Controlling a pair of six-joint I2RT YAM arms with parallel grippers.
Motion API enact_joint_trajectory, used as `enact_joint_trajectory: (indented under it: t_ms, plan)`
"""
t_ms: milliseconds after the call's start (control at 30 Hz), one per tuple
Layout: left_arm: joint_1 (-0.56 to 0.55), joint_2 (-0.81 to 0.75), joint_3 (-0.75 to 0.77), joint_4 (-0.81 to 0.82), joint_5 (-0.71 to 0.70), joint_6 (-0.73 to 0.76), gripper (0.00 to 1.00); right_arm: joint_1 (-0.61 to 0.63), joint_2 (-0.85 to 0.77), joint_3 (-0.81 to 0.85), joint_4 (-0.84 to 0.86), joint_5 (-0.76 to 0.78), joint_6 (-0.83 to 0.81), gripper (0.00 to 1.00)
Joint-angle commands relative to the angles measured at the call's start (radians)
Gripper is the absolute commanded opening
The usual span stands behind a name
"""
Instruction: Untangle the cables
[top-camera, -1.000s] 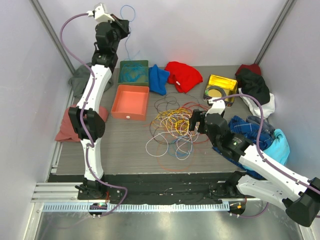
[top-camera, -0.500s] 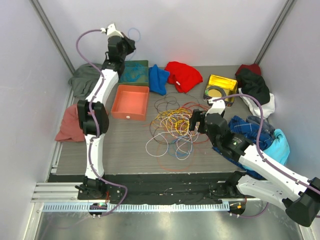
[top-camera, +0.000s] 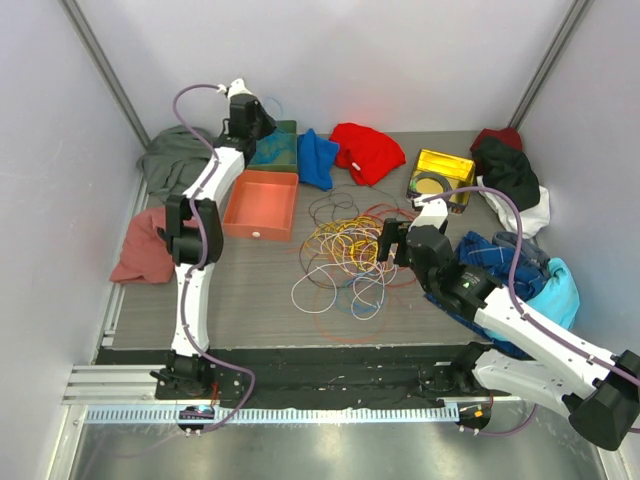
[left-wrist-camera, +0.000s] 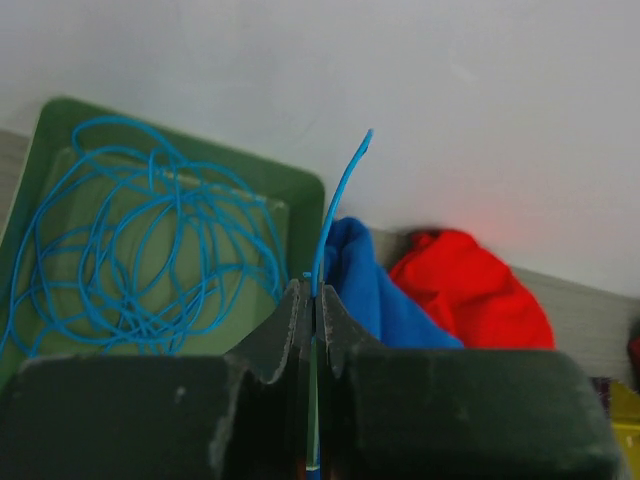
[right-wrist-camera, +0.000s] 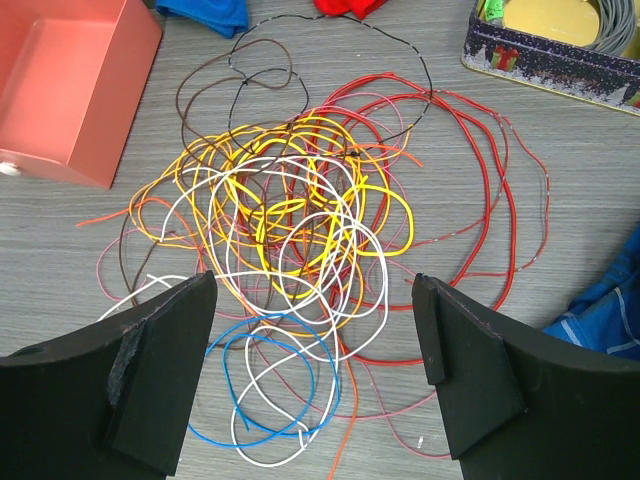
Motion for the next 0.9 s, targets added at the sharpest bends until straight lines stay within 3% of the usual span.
enact_joint_trajectory:
  t_ms: [0,67,167,200,300,367,500,667,867]
  plan:
    - [0.009,0.021,0.014,-0.080,0.007,0.009,0.08,-0.006,-0.020,0.028,0.040,0.023,-0.012,0.87]
    - [0.007,0.018,0.008,-0.092,0.004,0.018,0.12,-0.006,-0.026,0.029,0.037,0.025,-0.015,0.88]
    - [0.009,-0.018,-0.029,-0.071,-0.001,0.025,0.34,-0.008,-0.031,0.028,0.037,0.023,-0.009,0.88]
    - [0.007,-0.026,-0.032,-0.065,-0.008,0.032,0.52,-0.008,-0.031,0.026,0.037,0.019,-0.007,0.88]
    - [0.007,-0.046,-0.006,-0.086,-0.044,0.057,0.76,-0.008,-0.036,0.026,0.035,0.014,-0.001,0.88]
    - [0.009,-0.057,0.015,-0.117,-0.068,0.070,0.84,-0.006,-0.045,0.025,0.037,0.014,0.000,0.88]
    - [0.009,-0.115,-0.012,-0.125,-0.113,0.084,0.89,-0.008,-0.062,0.017,0.034,0.011,0.005,0.88]
    - [0.001,-0.308,-0.156,-0.047,-0.099,0.052,0.89,-0.006,-0.080,0.014,0.029,-0.003,0.019,0.88]
    - [-0.135,-0.599,-0.530,0.032,-0.088,0.049,0.87,-0.008,-0.091,0.002,0.034,-0.027,0.042,0.88]
